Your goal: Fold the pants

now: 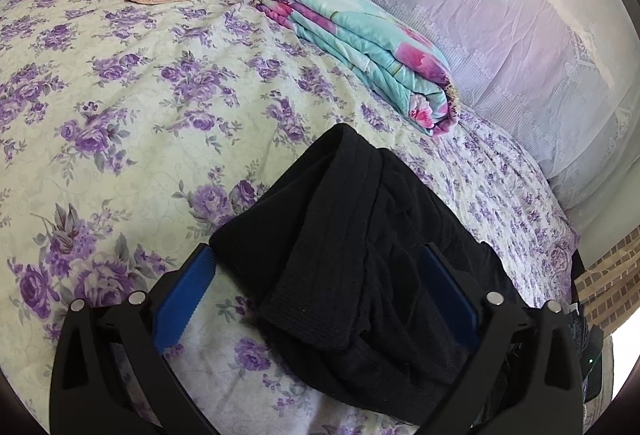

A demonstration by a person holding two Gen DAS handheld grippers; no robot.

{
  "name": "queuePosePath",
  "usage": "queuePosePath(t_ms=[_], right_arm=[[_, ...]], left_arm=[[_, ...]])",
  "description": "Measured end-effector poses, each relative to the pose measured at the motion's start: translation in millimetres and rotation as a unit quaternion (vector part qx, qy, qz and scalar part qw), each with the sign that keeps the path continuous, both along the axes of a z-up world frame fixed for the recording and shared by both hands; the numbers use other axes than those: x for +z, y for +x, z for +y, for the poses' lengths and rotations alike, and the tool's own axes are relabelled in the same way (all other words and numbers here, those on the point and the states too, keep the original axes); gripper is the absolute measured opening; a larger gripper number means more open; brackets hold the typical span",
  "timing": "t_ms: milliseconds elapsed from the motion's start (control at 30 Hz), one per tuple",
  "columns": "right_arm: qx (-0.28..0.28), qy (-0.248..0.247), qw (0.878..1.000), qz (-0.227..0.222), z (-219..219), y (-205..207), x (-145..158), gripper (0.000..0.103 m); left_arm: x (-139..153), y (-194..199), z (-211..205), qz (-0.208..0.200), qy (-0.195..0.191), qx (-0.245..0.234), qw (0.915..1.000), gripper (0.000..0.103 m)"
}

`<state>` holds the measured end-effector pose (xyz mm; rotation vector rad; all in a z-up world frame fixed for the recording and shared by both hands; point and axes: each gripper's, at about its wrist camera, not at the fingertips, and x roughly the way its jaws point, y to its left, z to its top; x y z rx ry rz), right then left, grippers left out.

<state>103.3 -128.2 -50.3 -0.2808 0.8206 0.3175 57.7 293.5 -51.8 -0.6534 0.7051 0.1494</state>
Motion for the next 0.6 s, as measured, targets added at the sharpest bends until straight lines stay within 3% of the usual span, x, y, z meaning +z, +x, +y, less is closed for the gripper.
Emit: queuePosePath(t_ms=[100,167,267,500,600], right_arm=[[-0.004,0.05,0.998,-0.043,-13,-13,18,0.089],[-0.009,0.057,0.997,-0.054,-21,-14,19,0.1],[-0.008,0.035,0.999,0.017,-21,1,-6,0.1],[-0.002,0.111,0.994,0.027,-41,4,-3,0.1],[-0.002,0.111,0.993,0.027,-42,3,-3,0.1]], left_arm=[[-1,1,0,0.006,0.0,-0.002,1.0,0.099],[-2,2,0,0.011,-0.004,-0.003,0.9999,0.099],[-4,5,0,0.024,-0.004,-0.006,0.9997,0.099],[-3,-5,15,0.029,-0.043,-0.02,0.9985,0.099],[-2,2,7,0.049,-0.015,-0.022,0.9984,0.099]])
